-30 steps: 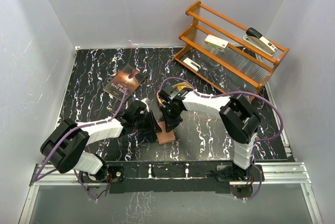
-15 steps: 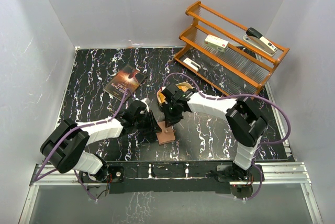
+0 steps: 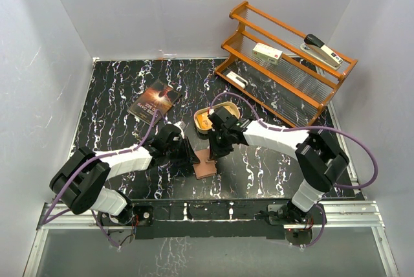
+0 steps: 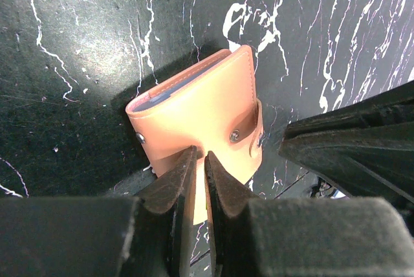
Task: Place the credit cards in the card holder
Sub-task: Close the card holder at the center of the board.
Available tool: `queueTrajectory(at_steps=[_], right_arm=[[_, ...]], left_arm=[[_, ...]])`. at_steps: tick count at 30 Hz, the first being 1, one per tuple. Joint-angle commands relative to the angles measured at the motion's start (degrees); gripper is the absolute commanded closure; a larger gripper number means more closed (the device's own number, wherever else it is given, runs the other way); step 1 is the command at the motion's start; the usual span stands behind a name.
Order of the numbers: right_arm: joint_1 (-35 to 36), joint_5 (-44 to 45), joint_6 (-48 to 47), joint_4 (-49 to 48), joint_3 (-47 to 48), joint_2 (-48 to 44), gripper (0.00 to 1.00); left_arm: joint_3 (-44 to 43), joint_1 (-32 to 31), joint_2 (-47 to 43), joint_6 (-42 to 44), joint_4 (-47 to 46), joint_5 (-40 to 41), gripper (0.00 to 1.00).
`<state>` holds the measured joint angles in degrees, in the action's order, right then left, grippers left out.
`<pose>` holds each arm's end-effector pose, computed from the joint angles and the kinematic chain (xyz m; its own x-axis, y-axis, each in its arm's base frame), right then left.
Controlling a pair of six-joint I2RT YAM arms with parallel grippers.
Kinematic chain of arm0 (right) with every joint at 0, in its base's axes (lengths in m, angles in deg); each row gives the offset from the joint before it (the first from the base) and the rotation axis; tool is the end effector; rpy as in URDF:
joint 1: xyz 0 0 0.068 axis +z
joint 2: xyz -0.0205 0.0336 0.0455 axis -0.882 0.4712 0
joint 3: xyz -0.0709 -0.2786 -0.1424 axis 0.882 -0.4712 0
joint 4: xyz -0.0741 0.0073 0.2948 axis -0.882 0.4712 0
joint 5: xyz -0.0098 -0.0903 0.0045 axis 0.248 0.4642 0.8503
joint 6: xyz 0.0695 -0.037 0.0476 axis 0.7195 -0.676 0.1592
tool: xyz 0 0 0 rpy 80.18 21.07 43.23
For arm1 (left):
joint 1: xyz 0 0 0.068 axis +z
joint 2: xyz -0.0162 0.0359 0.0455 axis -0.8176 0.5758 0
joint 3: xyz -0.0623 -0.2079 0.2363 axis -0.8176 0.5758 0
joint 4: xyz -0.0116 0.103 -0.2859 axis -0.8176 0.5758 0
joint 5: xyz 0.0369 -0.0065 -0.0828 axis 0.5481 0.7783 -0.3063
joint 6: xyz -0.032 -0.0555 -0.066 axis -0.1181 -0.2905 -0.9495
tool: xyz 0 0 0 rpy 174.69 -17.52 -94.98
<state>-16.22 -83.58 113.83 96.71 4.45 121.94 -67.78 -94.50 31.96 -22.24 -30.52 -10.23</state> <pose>0.2573 0.2863 0.1733 -0.9476 -0.2051 -0.2450 -0.2870 0.8834 0.3706 0.2303 -0.2173 0.1345 -0.9122 -0.2215 -0.3447 0.0829 0.7241 -0.6847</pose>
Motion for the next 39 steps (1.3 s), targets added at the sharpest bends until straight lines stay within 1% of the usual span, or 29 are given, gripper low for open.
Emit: queueTrajectory(at_steps=[1, 13, 22, 29, 35, 39], right_arm=[[0.19, -1.73, 1.43, -4.74, -1.39, -2.79, 0.9], [0.23, -4.09, 1.12, -9.52, -1.6, 0.81, 0.91], [0.2, -4.42, 0.92, -10.34, -2.01, 2.32, 0.92], [0.21, -2.32, 0.4, -9.07, -1.92, 2.33, 0.91], [0.44, -5.18, 0.38, -10.31, -2.1, 3.31, 0.92], [1.33, -5.6, 0.54, -10.25, -2.15, 3.78, 0.92]], left_arm=[[0.4, -0.51, -0.4, 1.43, 4.15, 1.11, 0.9], [0.63, -0.51, -0.48, 1.13, 3.83, 0.97, 0.9], [0.6, -0.51, -0.57, 1.21, 3.79, 0.84, 0.9], [0.68, -0.51, -0.65, 1.3, 3.74, 0.78, 0.9], [0.69, -0.51, -0.57, 1.17, 3.63, 0.75, 0.9], [0.76, -0.51, -0.58, 1.13, 3.58, 0.86, 0.9]])
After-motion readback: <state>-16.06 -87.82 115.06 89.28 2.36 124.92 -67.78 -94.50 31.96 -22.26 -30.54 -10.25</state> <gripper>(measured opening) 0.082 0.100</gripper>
